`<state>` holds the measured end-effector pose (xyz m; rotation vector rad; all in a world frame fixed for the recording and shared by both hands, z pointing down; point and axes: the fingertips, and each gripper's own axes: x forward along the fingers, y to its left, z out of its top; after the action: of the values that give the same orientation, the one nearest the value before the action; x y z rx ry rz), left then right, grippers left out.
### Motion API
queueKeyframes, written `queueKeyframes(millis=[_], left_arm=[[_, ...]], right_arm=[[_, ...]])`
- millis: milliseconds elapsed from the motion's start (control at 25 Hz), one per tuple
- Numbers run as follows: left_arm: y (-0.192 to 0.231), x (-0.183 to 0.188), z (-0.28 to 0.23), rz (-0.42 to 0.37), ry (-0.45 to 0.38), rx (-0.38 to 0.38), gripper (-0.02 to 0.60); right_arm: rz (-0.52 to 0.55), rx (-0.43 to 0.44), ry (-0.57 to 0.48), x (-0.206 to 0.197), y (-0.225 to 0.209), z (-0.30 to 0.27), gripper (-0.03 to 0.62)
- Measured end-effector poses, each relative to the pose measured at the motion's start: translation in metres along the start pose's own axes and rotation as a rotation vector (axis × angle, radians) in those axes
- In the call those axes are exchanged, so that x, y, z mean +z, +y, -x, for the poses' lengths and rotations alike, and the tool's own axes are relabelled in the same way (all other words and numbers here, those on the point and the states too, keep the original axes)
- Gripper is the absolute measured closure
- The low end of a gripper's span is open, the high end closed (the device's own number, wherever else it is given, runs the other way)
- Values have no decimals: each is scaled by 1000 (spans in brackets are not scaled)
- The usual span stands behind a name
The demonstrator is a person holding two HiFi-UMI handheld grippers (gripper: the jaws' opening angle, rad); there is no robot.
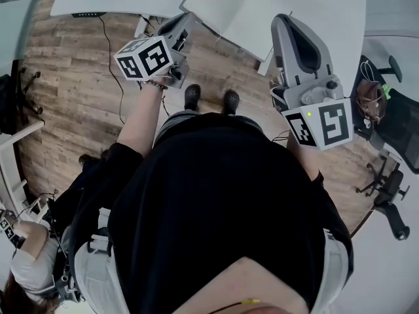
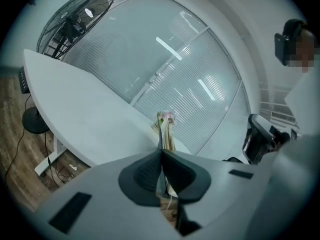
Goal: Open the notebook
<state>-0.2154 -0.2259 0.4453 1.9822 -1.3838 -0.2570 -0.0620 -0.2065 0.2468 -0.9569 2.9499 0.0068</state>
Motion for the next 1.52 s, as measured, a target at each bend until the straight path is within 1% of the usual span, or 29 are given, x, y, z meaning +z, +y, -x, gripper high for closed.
queueKeyframes(millis=[160,320,480,720,800,920,1160,1440,1520], left_arm=[[14,-3,3,45,-6,-3,561],[27,-10,4,76,13,11,561],[35,-18,4,71,33,25,561],[47,-32,2,101,49,42,561],[52,-39,2,131,56,47,560],[61,-45,2,205,49,38,560],[69,-51,2,264,27,26,560],[70,-54,0,356,-14,-21,560],[70,-56,1,394,-30,-31,560]], right_arm=[[-7,-2,5,-3,10,-5,589],[-16,-3,11,-6,15,-8,589],[-22,-11,10,-9,15,-10,589],[-33,-12,13,-12,16,-12,589],[-37,-11,15,-13,17,-14,589],[-42,-7,18,-17,23,-20,589],[-50,5,27,-21,30,-26,589],[-48,10,35,-23,34,-25,589],[-48,11,34,-23,36,-24,589]])
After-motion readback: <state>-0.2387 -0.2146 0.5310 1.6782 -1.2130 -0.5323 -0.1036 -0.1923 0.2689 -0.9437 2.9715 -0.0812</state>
